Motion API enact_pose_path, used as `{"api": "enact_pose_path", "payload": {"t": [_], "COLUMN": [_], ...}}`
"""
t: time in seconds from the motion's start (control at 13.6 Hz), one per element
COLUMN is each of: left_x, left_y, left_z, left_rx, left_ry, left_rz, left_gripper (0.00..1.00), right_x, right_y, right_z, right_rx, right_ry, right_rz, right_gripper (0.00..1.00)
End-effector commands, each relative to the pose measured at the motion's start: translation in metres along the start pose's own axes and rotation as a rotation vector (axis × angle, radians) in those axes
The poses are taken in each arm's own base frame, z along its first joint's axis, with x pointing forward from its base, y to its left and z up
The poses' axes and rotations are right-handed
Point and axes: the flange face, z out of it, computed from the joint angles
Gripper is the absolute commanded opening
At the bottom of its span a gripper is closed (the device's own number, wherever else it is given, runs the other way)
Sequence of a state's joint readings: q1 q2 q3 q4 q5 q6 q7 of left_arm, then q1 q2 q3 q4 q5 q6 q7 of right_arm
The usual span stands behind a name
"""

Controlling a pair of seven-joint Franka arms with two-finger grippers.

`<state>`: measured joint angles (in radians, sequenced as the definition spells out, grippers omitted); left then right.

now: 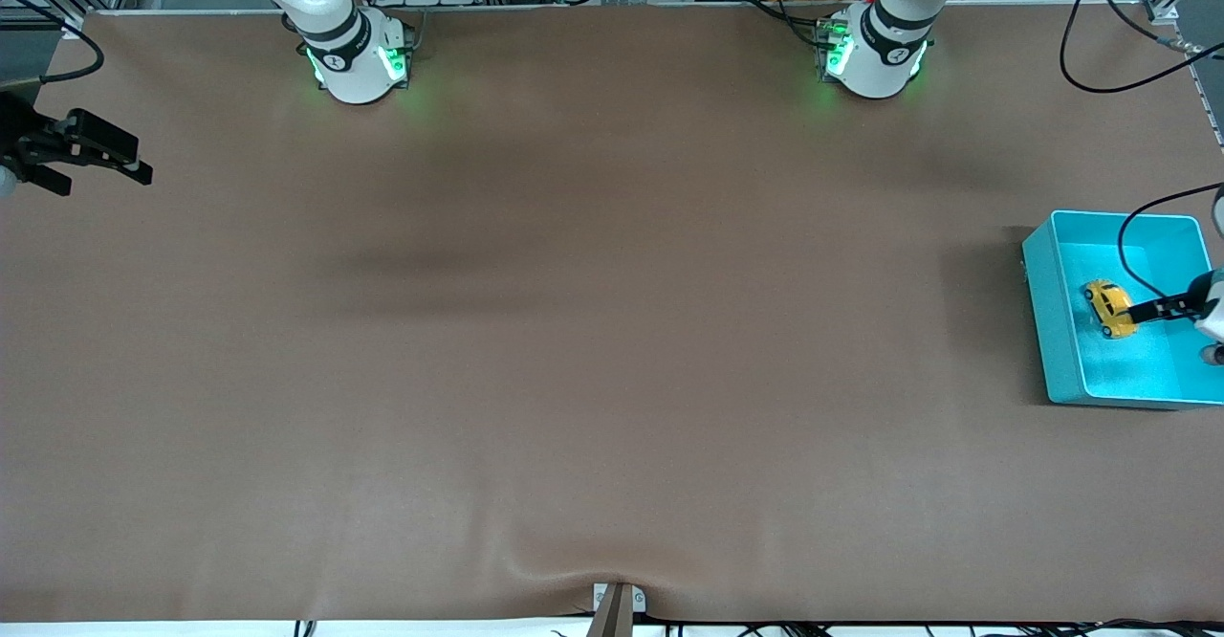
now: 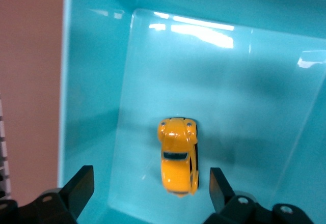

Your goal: Wind and store yellow beetle car

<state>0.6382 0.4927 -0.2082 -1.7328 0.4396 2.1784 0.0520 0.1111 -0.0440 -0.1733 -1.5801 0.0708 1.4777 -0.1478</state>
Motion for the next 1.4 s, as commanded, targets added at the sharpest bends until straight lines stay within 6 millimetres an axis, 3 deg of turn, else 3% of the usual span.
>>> {"api": "enact_pose_path", "payload": {"t": [0.0, 0.22, 0.37, 0.52, 0.74, 0.96, 1.18, 1.33], "left_x": [0.0, 0.006, 0.0, -0.014, -0.043, -0.069, -0.087, -0.094], "left_y": [0.017, 0.05, 0.083, 0.121, 0.158, 0.165, 0.169, 0.197], "left_z": [-0.076, -0.176, -0.234, -0.269, -0.335, -0.381, -0.4, -0.411], "left_rx": [0.018, -0.039, -0.049, -0.039, -0.093, -0.194, -0.257, -0.222], "left_ry": [-0.01, 0.059, 0.109, 0.103, 0.107, 0.131, 0.13, 0.141], "left_rz": [0.004, 0.003, 0.036, 0.092, 0.129, 0.124, 0.129, 0.182], "left_gripper": [1.0, 1.0, 1.0, 1.0, 1.0, 1.0, 1.0, 1.0], "right_x": [-0.004, -0.004, -0.003, 0.001, 0.0, -0.001, -0.002, -0.003], "right_y": [-0.002, 0.0, 0.0, 0.001, 0.004, 0.012, 0.018, 0.024], "right_z": [-0.006, -0.006, -0.007, -0.01, -0.015, -0.015, -0.016, -0.014], "right_rx": [-0.017, -0.013, -0.009, -0.009, -0.012, -0.009, -0.009, -0.006], "right_ry": [0.006, 0.006, 0.008, 0.016, 0.024, 0.021, 0.022, 0.018], "right_rz": [0.005, 0.009, 0.01, 0.013, 0.029, 0.045, 0.047, 0.059], "right_gripper": [1.0, 1.0, 1.0, 1.0, 1.0, 1.0, 1.0, 1.0]}}
